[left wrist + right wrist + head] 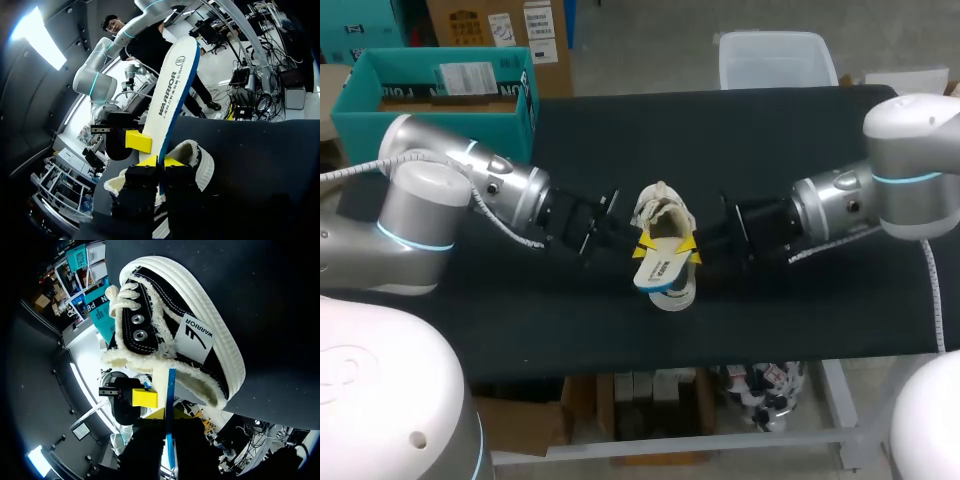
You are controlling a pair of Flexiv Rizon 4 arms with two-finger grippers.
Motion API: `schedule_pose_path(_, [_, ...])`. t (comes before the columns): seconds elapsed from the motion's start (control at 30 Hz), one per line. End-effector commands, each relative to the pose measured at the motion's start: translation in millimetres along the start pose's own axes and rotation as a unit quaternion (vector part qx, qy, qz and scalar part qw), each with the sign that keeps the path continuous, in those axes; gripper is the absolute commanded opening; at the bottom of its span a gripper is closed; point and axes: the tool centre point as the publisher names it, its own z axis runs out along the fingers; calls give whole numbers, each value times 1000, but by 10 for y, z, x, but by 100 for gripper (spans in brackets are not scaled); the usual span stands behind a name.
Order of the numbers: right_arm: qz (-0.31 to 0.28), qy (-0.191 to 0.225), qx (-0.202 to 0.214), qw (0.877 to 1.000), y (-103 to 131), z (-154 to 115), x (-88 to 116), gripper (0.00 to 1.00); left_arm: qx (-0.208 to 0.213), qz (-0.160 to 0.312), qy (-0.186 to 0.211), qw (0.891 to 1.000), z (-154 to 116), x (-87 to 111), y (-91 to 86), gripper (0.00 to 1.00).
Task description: Open the shoe tongue, take the insole out of the shoe, put the insole back into the shoe, and pack the shoe into the shoebox
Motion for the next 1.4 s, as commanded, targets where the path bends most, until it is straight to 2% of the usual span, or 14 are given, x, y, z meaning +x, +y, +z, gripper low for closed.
schedule_pose_path(0.03, [-2,2,10,1000,117,47,6,0,-1,2,2,1000,42,-25,57,0])
schedule_pose_path(0.47, [5,13,31,999,450,96,-65,0,-8,-17,11,1000,60,-73,317,0])
schedule_pose_path(0.7, [8,13,25,1000,404,60,-38,2,-6,-20,13,1000,62,-70,337,0])
schedule_pose_path(0.73, [7,12,21,1000,373,49,-28,33,-6,-20,13,1000,60,-67,335,0])
schedule_pose_path(0.8, [4,11,15,1000,305,24,-6,65,-5,-20,12,1000,59,-65,334,0])
schedule_pose_path(0.87, [0,8,8,1000,233,3,9,83,-5,-20,11,1000,58,-62,332,0])
schedule_pose_path(0.9, [-1,6,5,1000,196,-8,9,85,-4,-20,11,1000,56,-59,329,0])
schedule_pose_path(1.0, [-5,5,-2,1000,102,-36,-2,74,-4,-21,10,1000,55,-51,320,0])
schedule_pose_path(1.03, [-5,4,-5,1000,81,-42,-9,56,-5,-21,10,1000,54,-50,320,0])
schedule_pose_path(1.07, [-6,5,-6,1000,64,-48,-18,47,-5,-21,9,1000,54,-49,319,0])
schedule_pose_path(1.27, [-8,9,-10,1000,25,-55,-45,30,-6,-22,8,1000,51,-42,304,0])
schedule_pose_path(1.33, [-8,9,-10,1000,35,-36,-46,19,-6,-22,8,1000,55,-40,299,0])
schedule_pose_path(1.37, [-8,9,-9,1000,42,-29,-46,4,-7,-22,8,1000,58,-39,295,0])
schedule_pose_path(1.4, [-8,9,-8,1000,47,-25,-47,0,-8,-22,8,1000,59,-38,292,0])
